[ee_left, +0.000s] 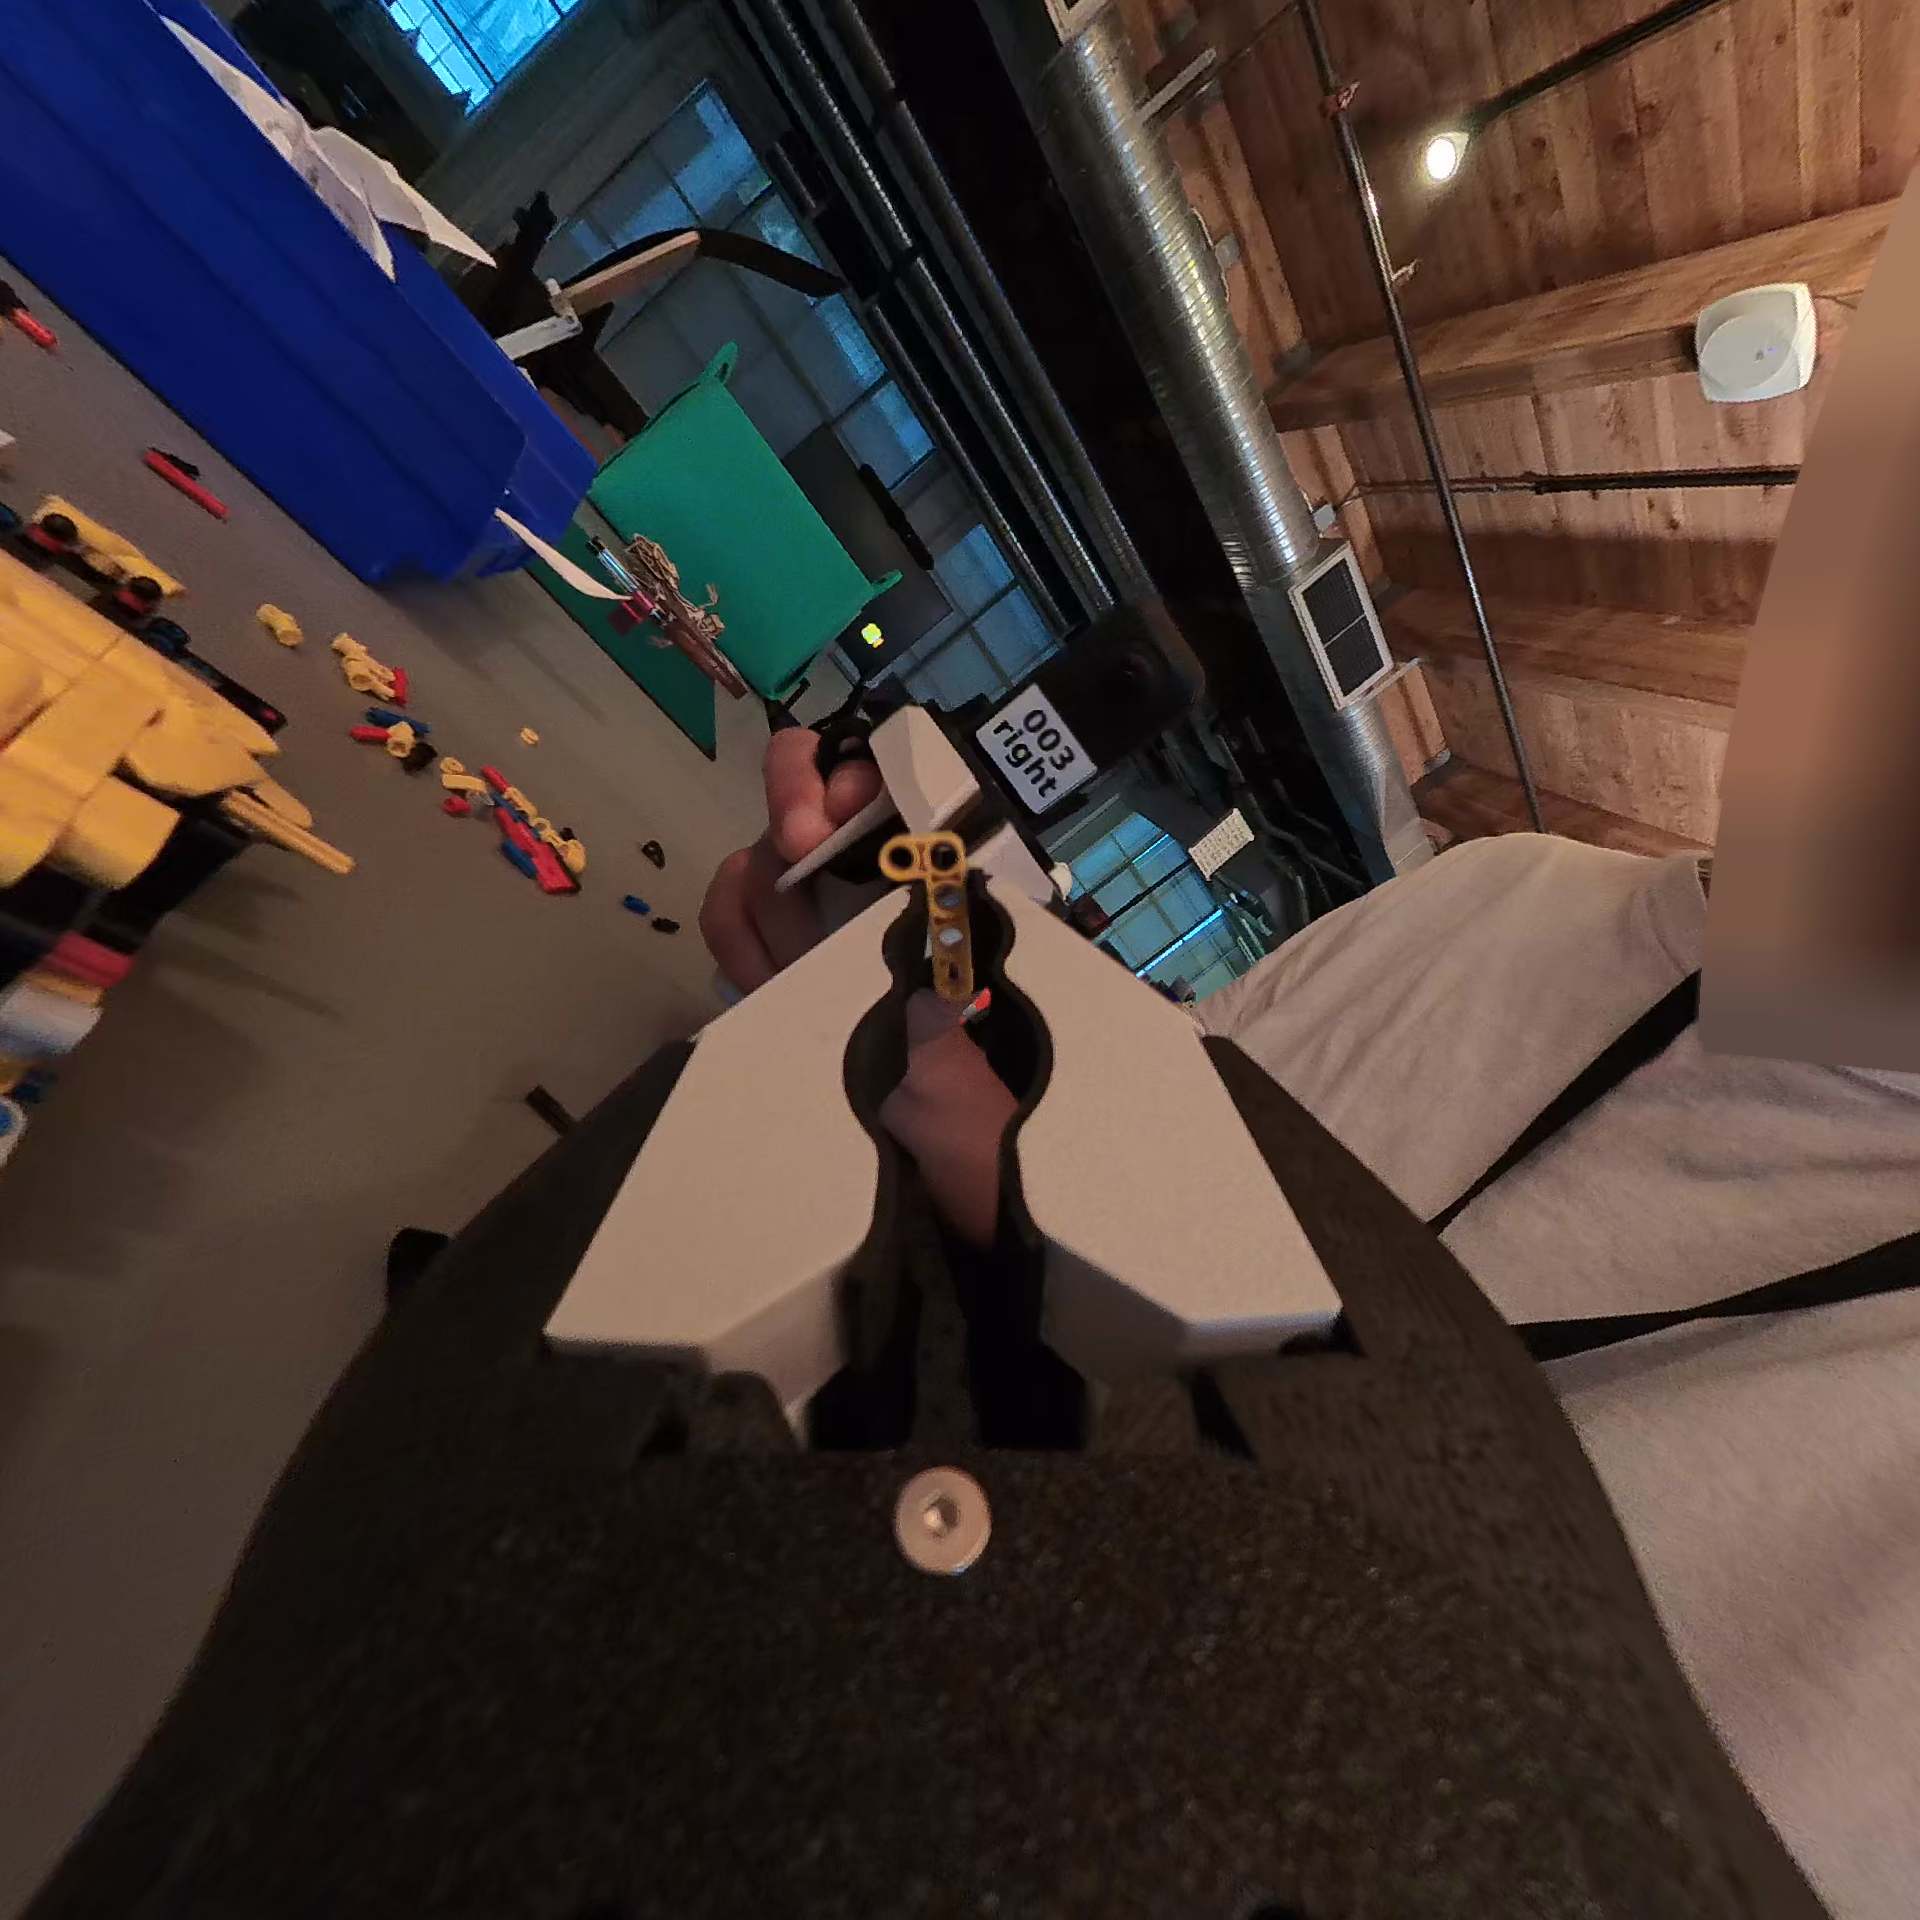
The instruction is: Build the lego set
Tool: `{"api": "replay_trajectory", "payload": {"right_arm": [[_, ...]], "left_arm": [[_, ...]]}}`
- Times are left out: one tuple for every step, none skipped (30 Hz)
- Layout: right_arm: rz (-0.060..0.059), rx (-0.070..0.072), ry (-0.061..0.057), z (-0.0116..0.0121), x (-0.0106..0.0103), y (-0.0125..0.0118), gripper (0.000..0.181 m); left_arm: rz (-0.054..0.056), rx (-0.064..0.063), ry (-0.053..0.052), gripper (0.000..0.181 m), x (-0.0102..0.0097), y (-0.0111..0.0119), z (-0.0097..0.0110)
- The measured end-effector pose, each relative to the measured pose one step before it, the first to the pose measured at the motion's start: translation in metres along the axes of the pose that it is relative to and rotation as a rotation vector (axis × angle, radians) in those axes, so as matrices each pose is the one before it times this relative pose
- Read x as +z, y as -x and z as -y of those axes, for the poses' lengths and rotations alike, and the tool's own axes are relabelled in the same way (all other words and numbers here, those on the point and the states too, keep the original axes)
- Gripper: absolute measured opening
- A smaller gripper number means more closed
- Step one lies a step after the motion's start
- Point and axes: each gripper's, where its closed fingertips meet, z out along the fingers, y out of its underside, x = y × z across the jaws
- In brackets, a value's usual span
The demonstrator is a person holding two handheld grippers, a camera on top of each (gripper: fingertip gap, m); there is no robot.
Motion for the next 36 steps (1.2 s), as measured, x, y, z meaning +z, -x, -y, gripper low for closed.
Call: {"api": "replay_trajectory", "payload": {"right_arm": [[-0.0059,0.0128,-0.0147,0.00218,-0.00143,-0.00188,0.003],[-0.0049,0.0187,-0.0215,0.00303,-0.00217,-0.00268,0.003],[-0.007,0.0204,-0.019,0.00292,-0.00275,-0.00344,0.004],[0.0013,0.0194,-0.015,0.00232,-0.00264,-0.00244,0.004],[0.0027,0.0165,-0.0087,0.00131,-0.00209,-0.00186,0.003],[-0.0019,0.0084,-0.0048,0.00085,-0.00172,-0.00172,0.004],[0.0001,0.0043,-0.0049,0.0007,-0.00108,-0.00082,0.003],[0.0014,0.0019,0.0012,-0.00013,-0.00044,-0.00017,0.003],[-0.0024,-0.0056,0.0075,-0.00111,0.00025,-0.00024,0.004],[-0.0023,-0.0096,0.0098,-0.00167,0.0005,0.00018,0.004],[0.001,-0.0069,0.0082,-0.00133,0.00083,0.00078,0.004],[0.0031,-0.0071,0.0059,-0.0009,0.00086,0.00135,0.004],[0.0008,-0.0094,0.0035,-0.00055,0.00075,0.00115,0.004],[0.0009,-0.0085,0.0023,-0.00038,0.00069,0.00123,0.004],[0.0006,-0.008,0.0065,-0.00093,0.00068,0.00092,0.003],[0.0005,-0.0087,0.0071,-0.0011,0.00071,0.00078,0.004],[0.0057,-0.0054,0.0007,-0.00009,0.00046,0.00148,0.003],[0.0,-0.0016,0.001,-0.00004,0.00008,0.00046,0.004],[-0.0018,-0.0036,0.0007,-0.0003,0.00003,-0.00015,0.003],[0.0022,-0.0034,0.0011,-0.00045,0.00028,0.00041,0.003],[0.0003,0.0003,-0.0014,-0.0002,0.00053,0.0002,0.003],[-0.0011,0.0034,-0.0055,0.00027,0.00046,0.00001,0.003],[0.0031,0.0036,-0.0024,0.00003,0.00024,0.00047,0.004],[0.0087,0.0041,0.0002,0.00018,-0.00003,0.00108,0.004],[0.0125,0.0048,0.0024,0.00018,-0.00027,0.00159,0.004],[-0.0039,-0.0029,0.0115,-0.0014,-0.00019,-0.00084,0.004],[-0.0177,-0.0152,0.0121,-0.00185,-0.00007,-0.00237,0.004],[-0.0131,-0.0158,0.0059,-0.00097,-0.00012,-0.00139,0.004],[-0.0068,-0.0094,0.0047,-0.0004,0.00015,-0.00042,0.003],[-0.0046,-0.007,0.0021,-0.00012,0.00033,0.00007,0.003],[0.0002,-0.0013,0.0001,-0.00027,0.0005,0.00044,0.003],[0.0024,0.0045,0.0022,-0.00081,0.00037,0.00004,0.004],[0.0021,0.0043,-0.0005,-0.00005,0.00011,0.00011,0.004],[0.0035,-0.0003,-0.0028,0.00049,-0.00009,0.0006,0.004],[-0.0039,-0.0053,0.0019,0.00006,-0.00022,-0.00015,0.004],[-0.0119,-0.0109,0.0055,-0.00038,-0.00021,-0.00097,0.003]], "left_arm": [[-0.0016,0.007,-0.0013,0.007,0.0,-0.00083,0.00049],[-0.0046,0.007,-0.0041,0.007,-0.00006,-0.00137,0.00082],[0.0002,0.0078,-0.0051,0.007,0.00003,-0.00061,0.00083],[0.0063,0.007,-0.0016,0.008,-0.00002,0.00058,0.0001],[0.0054,0.0054,0.0053,0.008,0.00037,0.00068,-0.00096],[0.0016,0.0033,0.0112,0.009,0.00071,0.00022,-0.00199],[-0.0014,0.0021,0.0113,0.01,0.0011,-0.0004,-0.00196],[-0.0024,0.0026,0.0083,0.011,0.00117,-0.00067,-0.0015],[-0.0019,0.003,0.0052,0.012,0.0009,-0.00069,-0.00116],[-0.001,0.0011,0.0026,0.013,0.00055,-0.00044,-0.00061],[-0.002,-0.0026,-0.0003,0.014,0.00019,-0.00027,-0.00011],[-0.0035,-0.007,-0.0027,0.015,0.00001,-0.00018,0.0003],[-0.0079,-0.0096,-0.0031,0.015,0.00006,-0.00052,0.00025],[-0.01,-0.0099,-0.0016,0.015,0.00015,-0.00107,0.00018],[-0.0079,-0.0062,0.0027,0.013,0.00021,-0.00085,-0.00066],[-0.0046,-0.002,0.0093,0.007,0.00038,-0.0005,-0.00172],[0.003,0.0036,0.0134,0.007,0.00024,0.00031,-0.00234],[0.0062,0.0054,0.0061,0.007,-0.00005,0.00081,-0.00088],[0.0016,-0.0004,0.001,0.007,-0.00052,0.00033,-0.00012],[-0.0019,-0.0058,0.0036,0.007,-0.00042,0.00021,-0.00047],[0.0007,-0.0035,0.0019,0.007,-0.00042,0.00043,-0.0004],[0.0024,0.0008,-0.0006,0.007,-0.00033,0.00052,-0.00011],[-0.0006,0.0012,0.0025,0.007,-0.00001,-0.0002,-0.00052],[-0.0021,0.0029,0.0064,0.007,0.00048,-0.00047,-0.00125],[0.0013,0.0021,0.0072,0.007,0.00079,0.00017,-0.00137],[0.0087,-0.0054,0.0011,0.007,0.00052,0.00197,-0.00027],[0.0105,-0.012,-0.0062,0.007,-0.00025,0.00286,0.00096],[0.0004,-0.0151,-0.0057,0.007,-0.0007,0.00139,0.00096],[-0.0075,-0.0134,-0.0032,0.007,-0.00048,-0.00025,0.00049],[-0.0005,-0.0053,0.0004,0.007,-0.0002,0.00013,-0.00007],[0.008,0.0056,0.0037,0.007,-0.00008,0.00082,-0.00068],[0.0107,0.0114,0.0034,0.007,-0.00026,0.00083,-0.00059],[0.0071,0.012,0.0011,0.007,-0.00026,0.00024,-0.00002],[0.0001,0.0068,0.0013,0.007,0.00001,-0.00044,-0.0001],[-0.0007,-0.0002,-0.0016,0.007,0.00028,-0.00008,0.00004],[0.0006,-0.0078,-0.0039,0.007,0.00012,0.00077,0.00053]]}}
